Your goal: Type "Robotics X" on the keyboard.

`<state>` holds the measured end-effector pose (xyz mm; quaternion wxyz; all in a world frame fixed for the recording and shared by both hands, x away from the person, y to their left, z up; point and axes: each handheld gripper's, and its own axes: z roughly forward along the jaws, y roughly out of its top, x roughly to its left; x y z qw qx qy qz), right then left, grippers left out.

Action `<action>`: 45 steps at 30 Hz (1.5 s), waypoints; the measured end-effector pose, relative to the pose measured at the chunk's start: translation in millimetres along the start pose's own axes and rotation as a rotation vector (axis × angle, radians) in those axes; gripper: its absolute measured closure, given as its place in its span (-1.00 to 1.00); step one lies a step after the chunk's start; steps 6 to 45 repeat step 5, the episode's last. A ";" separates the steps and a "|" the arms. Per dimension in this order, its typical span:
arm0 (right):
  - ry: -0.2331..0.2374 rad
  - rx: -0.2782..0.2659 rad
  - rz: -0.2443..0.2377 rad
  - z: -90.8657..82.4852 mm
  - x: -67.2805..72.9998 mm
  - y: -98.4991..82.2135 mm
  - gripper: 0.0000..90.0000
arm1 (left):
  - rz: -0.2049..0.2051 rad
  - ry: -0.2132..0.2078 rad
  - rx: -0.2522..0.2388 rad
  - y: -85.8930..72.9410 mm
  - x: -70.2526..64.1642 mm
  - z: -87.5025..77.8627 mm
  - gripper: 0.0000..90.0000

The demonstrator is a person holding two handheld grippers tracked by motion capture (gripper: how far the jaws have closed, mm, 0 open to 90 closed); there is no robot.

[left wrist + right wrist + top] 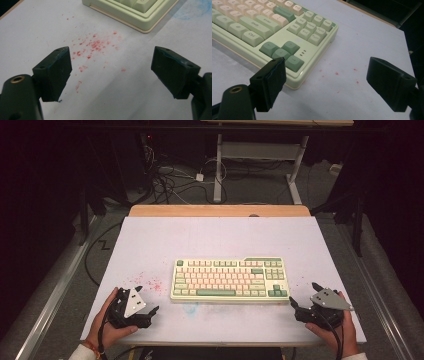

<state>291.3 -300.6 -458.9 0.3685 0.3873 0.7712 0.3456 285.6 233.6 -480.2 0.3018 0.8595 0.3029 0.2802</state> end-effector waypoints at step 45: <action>0.010 0.005 0.006 0.8 -0.4 -0.1 -0.63 | -0.018 0.005 -0.004 0.7 0.9 0.2 -0.64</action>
